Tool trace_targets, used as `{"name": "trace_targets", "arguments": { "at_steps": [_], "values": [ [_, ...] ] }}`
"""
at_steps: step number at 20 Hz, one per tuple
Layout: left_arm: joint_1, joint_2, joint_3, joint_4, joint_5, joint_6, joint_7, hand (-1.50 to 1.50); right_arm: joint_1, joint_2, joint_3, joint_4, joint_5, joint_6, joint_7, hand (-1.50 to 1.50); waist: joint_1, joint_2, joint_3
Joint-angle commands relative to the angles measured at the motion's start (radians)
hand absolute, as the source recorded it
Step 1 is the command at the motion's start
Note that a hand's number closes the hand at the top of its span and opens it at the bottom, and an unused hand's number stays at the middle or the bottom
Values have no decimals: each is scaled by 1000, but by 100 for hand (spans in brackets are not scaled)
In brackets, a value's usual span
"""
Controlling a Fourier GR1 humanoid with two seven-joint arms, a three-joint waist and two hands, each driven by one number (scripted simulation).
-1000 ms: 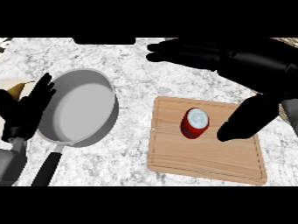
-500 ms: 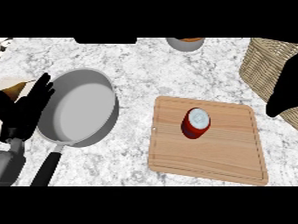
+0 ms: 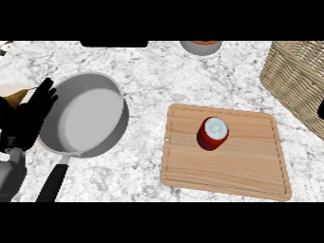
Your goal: Pick the can from the cutting board and place it in the basket
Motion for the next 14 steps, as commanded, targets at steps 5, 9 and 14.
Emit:
{"name": "trace_targets", "arguments": {
  "at_steps": [5,9,14],
  "values": [
    [2,-6,31,4,-16,-28,-4,0,214,34,23,-63,135,-39,-237,-150,-2,-1,0],
    [1,-23,22,7,-35,-36,-10,0,276,91,73,-1,272,-192,-370,-150,6,3,0],
    [-21,-7,61,45,-32,-70,0,0,336,181,132,72,365,-343,-447,-150,3,3,0]
  ]
}}
